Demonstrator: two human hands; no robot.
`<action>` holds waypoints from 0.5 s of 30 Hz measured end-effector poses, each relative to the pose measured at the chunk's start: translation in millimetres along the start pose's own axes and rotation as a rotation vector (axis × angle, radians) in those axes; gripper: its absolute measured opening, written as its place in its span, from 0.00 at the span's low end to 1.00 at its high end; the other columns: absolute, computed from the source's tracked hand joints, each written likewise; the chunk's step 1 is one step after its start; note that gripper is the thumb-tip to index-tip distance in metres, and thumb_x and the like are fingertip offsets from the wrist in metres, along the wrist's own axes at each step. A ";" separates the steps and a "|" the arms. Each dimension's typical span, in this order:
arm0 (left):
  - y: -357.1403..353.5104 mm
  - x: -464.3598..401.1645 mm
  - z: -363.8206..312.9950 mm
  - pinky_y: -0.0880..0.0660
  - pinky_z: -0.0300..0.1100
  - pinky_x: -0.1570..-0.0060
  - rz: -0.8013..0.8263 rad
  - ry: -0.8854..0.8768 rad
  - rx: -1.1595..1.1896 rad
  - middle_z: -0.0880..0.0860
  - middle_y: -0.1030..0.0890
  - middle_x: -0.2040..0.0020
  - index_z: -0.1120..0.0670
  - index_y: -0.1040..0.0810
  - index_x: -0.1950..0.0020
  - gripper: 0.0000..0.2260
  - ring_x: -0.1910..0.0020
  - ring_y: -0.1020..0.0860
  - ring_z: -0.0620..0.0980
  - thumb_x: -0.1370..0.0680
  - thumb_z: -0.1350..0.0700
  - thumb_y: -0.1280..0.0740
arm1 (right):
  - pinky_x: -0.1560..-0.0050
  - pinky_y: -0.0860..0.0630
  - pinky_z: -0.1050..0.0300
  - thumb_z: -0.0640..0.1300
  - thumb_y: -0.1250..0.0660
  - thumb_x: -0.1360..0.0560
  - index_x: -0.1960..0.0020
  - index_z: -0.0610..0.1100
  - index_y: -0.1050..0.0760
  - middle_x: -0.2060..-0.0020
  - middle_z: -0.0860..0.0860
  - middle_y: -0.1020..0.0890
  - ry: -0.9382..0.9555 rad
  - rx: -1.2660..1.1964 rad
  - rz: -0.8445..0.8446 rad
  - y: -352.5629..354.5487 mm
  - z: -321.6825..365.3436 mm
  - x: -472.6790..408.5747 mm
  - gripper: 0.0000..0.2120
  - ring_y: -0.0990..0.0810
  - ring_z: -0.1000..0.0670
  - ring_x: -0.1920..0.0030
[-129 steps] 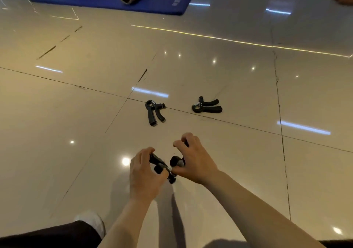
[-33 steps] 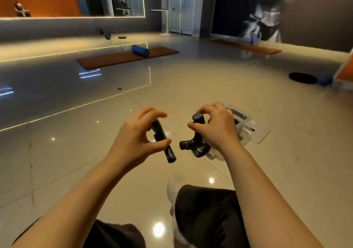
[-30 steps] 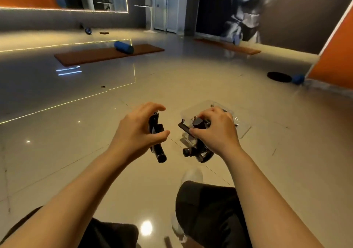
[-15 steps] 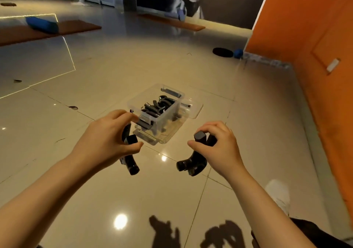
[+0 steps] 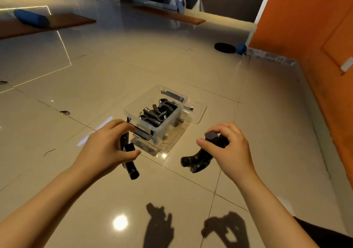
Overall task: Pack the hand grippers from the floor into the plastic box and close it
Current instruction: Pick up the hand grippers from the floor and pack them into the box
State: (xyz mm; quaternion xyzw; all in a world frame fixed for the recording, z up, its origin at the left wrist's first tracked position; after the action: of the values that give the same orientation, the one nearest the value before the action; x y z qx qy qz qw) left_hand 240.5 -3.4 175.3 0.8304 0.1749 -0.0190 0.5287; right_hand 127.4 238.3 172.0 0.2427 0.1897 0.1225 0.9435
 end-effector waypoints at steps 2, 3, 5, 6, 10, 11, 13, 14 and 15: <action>4.3 -9.9 8.8 0.23 0.45 0.59 -0.020 0.027 0.021 0.45 0.24 0.49 0.49 0.23 0.48 0.26 0.57 0.24 0.48 0.40 0.36 0.37 | 0.50 0.28 0.56 0.50 0.25 0.34 0.61 0.58 0.25 0.55 0.60 0.25 0.013 0.001 0.062 -13.1 0.8 -10.5 0.09 0.27 0.52 0.48; 5.6 -14.5 13.5 0.24 0.41 0.60 -0.030 0.043 0.025 0.44 0.25 0.49 0.48 0.23 0.47 0.26 0.57 0.25 0.47 0.40 0.36 0.37 | 0.50 0.28 0.57 0.49 0.25 0.34 0.60 0.58 0.24 0.55 0.60 0.25 0.019 -0.003 0.083 -17.0 1.9 -17.1 0.09 0.27 0.53 0.49; 8.4 -23.4 19.9 0.26 0.38 0.60 -0.048 0.072 0.030 0.43 0.26 0.48 0.48 0.23 0.47 0.25 0.57 0.26 0.45 0.39 0.37 0.34 | 0.51 0.29 0.60 0.49 0.25 0.34 0.59 0.57 0.24 0.54 0.60 0.25 0.038 -0.003 0.104 -21.0 3.0 -32.9 0.09 0.27 0.55 0.49; 9.7 -27.4 23.0 0.26 0.38 0.59 -0.054 0.085 0.031 0.43 0.26 0.48 0.48 0.23 0.47 0.26 0.57 0.26 0.44 0.40 0.36 0.34 | 0.52 0.29 0.61 0.49 0.25 0.33 0.59 0.57 0.24 0.54 0.59 0.25 0.049 0.004 0.113 -22.5 3.8 -41.1 0.09 0.27 0.56 0.49; 22.9 -36.7 23.1 0.30 0.35 0.61 -0.070 0.113 0.006 0.43 0.25 0.48 0.47 0.23 0.46 0.29 0.55 0.25 0.45 0.41 0.34 0.39 | 0.49 0.28 0.58 0.50 0.25 0.33 0.57 0.55 0.23 0.53 0.58 0.25 0.075 0.007 0.159 -33.3 10.7 -76.4 0.08 0.27 0.53 0.48; 28.5 -37.2 19.1 0.33 0.31 0.62 -0.080 0.101 -0.007 0.44 0.25 0.47 0.48 0.23 0.46 0.29 0.55 0.24 0.46 0.40 0.34 0.39 | 0.49 0.28 0.58 0.50 0.25 0.33 0.56 0.54 0.23 0.53 0.58 0.25 0.089 0.013 0.172 -37.8 14.6 -86.5 0.09 0.27 0.53 0.48; 40.0 -36.5 11.9 0.37 0.26 0.62 -0.082 0.099 -0.044 0.45 0.25 0.44 0.48 0.24 0.43 0.26 0.53 0.24 0.46 0.37 0.36 0.34 | 0.52 0.29 0.62 0.51 0.25 0.33 0.54 0.52 0.22 0.52 0.57 0.25 0.126 0.007 0.204 -49.4 25.6 -105.0 0.10 0.27 0.55 0.49; 45.1 -36.0 8.7 0.39 0.25 0.62 -0.075 0.112 -0.073 0.44 0.26 0.42 0.48 0.25 0.41 0.25 0.51 0.25 0.44 0.35 0.38 0.31 | 0.53 0.29 0.64 0.51 0.25 0.33 0.53 0.51 0.22 0.52 0.57 0.25 0.143 -0.005 0.224 -56.0 32.2 -112.3 0.11 0.27 0.57 0.50; 49.7 -35.8 5.7 0.40 0.25 0.63 -0.078 0.126 -0.111 0.44 0.27 0.40 0.47 0.26 0.40 0.24 0.51 0.28 0.42 0.33 0.40 0.30 | 0.55 0.30 0.66 0.50 0.25 0.33 0.53 0.51 0.22 0.52 0.57 0.25 0.160 -0.018 0.247 -63.1 37.2 -118.0 0.11 0.26 0.58 0.50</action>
State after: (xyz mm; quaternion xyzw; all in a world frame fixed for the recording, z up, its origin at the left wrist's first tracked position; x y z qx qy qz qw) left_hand 223.2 -37.0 223.8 0.7921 0.2406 0.0225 0.5606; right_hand 45.7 131.1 205.6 0.2451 0.2319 0.2584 0.9052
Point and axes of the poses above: each hand's wrist, its own x-axis away from the middle knuckle, its own y-axis out of the back of the hand, z = x × y, the point moved 6 cm from there along -x, towards the middle knuckle
